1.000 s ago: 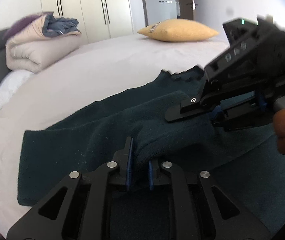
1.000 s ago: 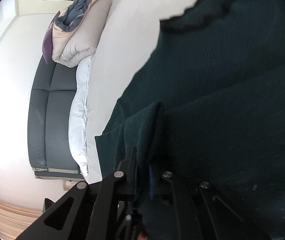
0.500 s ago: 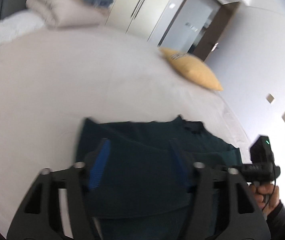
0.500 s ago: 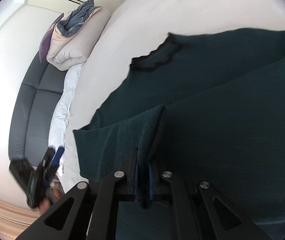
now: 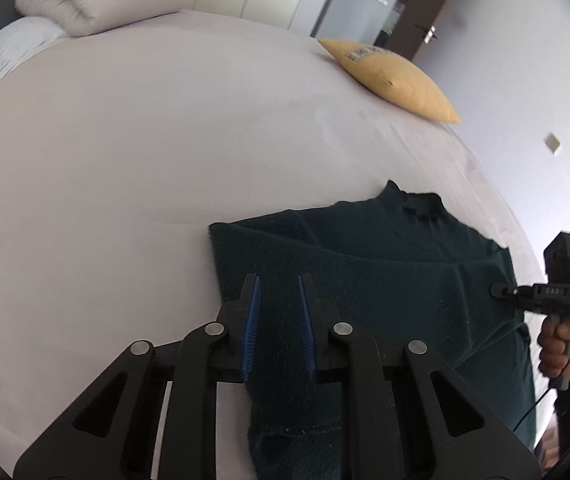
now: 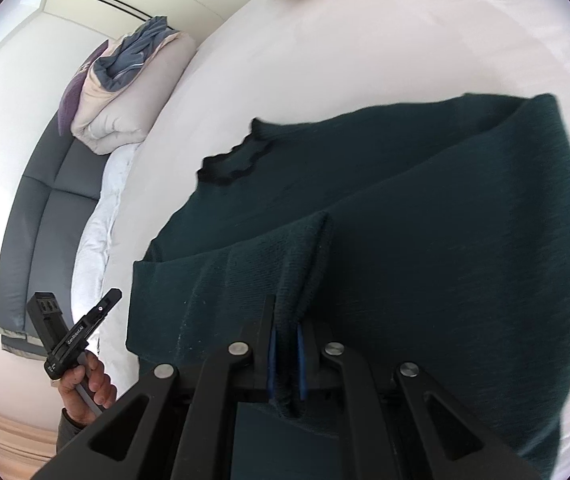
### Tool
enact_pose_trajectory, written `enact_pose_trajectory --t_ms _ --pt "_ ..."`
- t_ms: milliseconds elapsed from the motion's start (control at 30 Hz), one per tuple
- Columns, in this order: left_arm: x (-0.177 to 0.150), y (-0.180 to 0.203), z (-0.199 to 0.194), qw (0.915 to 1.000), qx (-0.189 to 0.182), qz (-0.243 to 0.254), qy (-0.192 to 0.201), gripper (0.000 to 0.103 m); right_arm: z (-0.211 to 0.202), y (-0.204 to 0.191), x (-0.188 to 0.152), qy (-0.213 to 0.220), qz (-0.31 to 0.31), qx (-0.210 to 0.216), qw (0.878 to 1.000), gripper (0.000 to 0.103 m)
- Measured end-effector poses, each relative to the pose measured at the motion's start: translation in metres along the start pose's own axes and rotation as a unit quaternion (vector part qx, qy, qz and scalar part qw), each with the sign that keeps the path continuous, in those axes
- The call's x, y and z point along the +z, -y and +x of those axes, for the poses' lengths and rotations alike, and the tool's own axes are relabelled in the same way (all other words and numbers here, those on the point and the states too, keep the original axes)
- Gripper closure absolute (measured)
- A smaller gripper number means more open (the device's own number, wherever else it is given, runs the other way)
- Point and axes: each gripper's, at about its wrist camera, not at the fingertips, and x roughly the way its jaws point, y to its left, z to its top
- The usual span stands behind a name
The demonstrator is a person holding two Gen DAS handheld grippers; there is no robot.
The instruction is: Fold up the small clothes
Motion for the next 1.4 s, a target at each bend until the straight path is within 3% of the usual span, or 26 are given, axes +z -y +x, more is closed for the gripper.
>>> enact_pose_trajectory --t_ms 367,733,1000,1133,1267,1400 --pt "0.002 0.009 0.041 0.9981 0.042 0.03 -0.034 0.092 -0.003 -0.006 0.007 0.002 -0.035 -0.055 0.998 0.095" --pt "0.005 0.008 0.034 0.9992 0.034 0.02 -0.006 0.092 -0.004 -0.007 0.007 0.001 -0.045 -0.082 0.996 0.095" --pt "0.013 0.027 0.04 0.9985 0.02 0.05 -0.008 0.092 -0.002 -0.002 0.005 0.0 -0.044 -0.081 0.996 0.095" --pt "0.018 0.01 0.06 0.9995 -0.009 0.009 -0.029 0.092 -0.003 0.003 0.005 -0.004 -0.039 -0.072 0.997 0.095" --pt "0.022 -0.024 0.065 0.9948 -0.076 -0.065 -0.02 0.092 -0.003 0.012 0.006 -0.006 -0.027 -0.051 0.998 0.097" --pt "0.02 -0.052 0.078 0.9768 -0.166 -0.131 -0.035 0.092 -0.001 0.018 0.006 -0.005 -0.019 -0.038 0.999 0.097"
